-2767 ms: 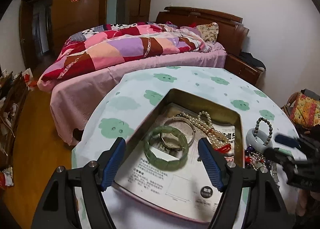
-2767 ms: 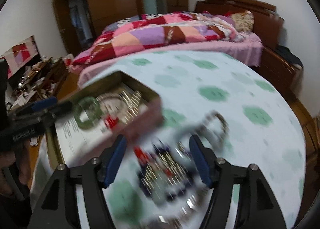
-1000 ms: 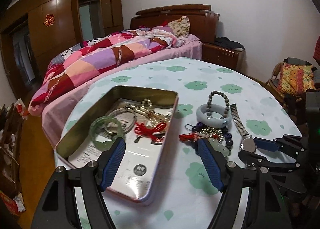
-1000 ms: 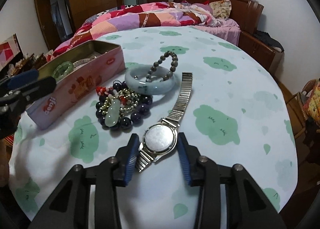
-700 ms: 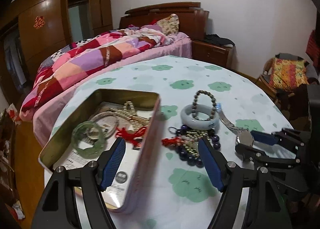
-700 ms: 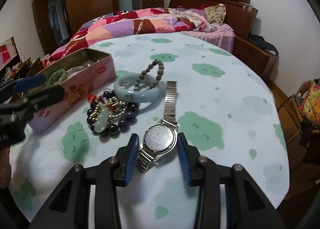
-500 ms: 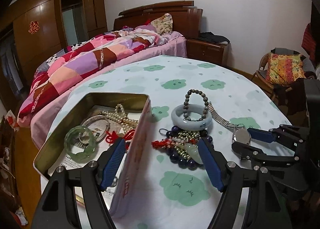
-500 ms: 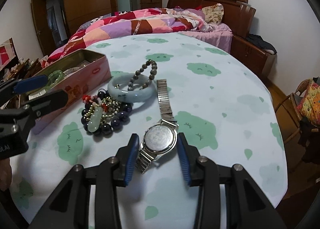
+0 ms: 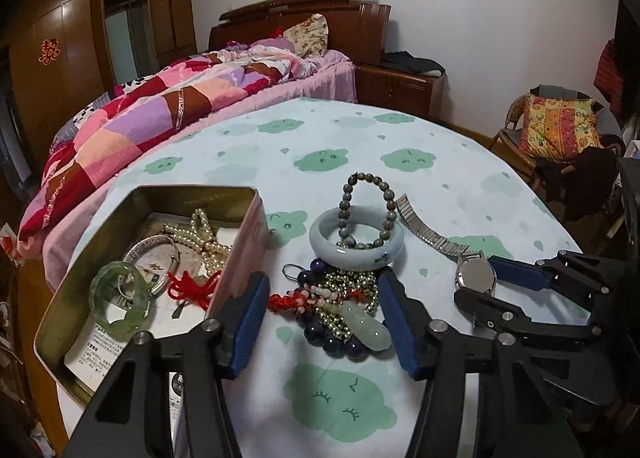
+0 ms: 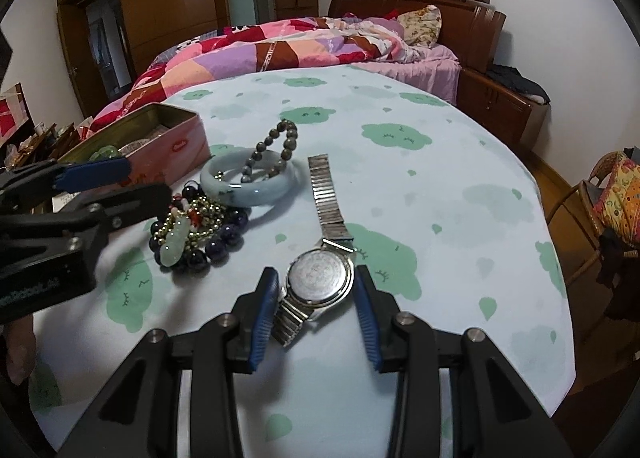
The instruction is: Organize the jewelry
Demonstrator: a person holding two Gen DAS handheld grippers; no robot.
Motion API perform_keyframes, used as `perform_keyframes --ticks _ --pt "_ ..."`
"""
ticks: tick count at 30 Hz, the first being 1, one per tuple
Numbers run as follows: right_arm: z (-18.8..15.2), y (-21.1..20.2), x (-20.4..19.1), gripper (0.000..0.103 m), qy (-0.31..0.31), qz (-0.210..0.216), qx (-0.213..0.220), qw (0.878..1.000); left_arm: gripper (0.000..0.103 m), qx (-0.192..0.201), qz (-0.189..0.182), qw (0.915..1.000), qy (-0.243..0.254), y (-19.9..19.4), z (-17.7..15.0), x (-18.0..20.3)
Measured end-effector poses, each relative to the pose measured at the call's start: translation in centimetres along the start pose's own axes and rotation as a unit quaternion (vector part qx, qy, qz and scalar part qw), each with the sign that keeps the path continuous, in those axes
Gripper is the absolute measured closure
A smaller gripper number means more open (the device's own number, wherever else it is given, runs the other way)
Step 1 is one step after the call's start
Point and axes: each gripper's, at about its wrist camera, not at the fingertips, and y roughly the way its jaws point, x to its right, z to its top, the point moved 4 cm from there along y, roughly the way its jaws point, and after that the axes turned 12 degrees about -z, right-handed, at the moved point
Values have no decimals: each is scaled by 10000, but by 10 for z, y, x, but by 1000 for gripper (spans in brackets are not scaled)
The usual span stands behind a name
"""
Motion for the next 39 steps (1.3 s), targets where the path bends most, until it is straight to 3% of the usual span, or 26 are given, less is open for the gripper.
perform_keyframes --ticks 6,8,15,20,23,32,35,39 --pt "-1 0 0 62 -3 14 -1 10000 50 -117 -144 9998 -52 -3 -20 5" --pt "-1 0 0 62 -19 16 0 10000 56 -182 -160 9997 -67 0 -22 5" --pt "-2 0 0 62 -21 23 -9 10000 57 -223 -237 9994 120 1 -23 15" --pt "-2 0 0 62 -30 21 -14 10000 58 -448 -387 9982 -81 12 -27 9" --pt "-2 0 0 62 -32 20 -13 10000 67 -457 -442 9979 -125 15 -24 8" --pt "-2 0 0 62 -37 21 -16 10000 68 -441 -670 9966 -193 22 -17 9" --pt "-2 0 0 62 -40 17 -12 10000 78 -445 -787 9957 -181 21 -19 10" --pt "-2 0 -1 62 -33 21 -16 10000 82 -499 -827 9953 -116 18 -23 13"
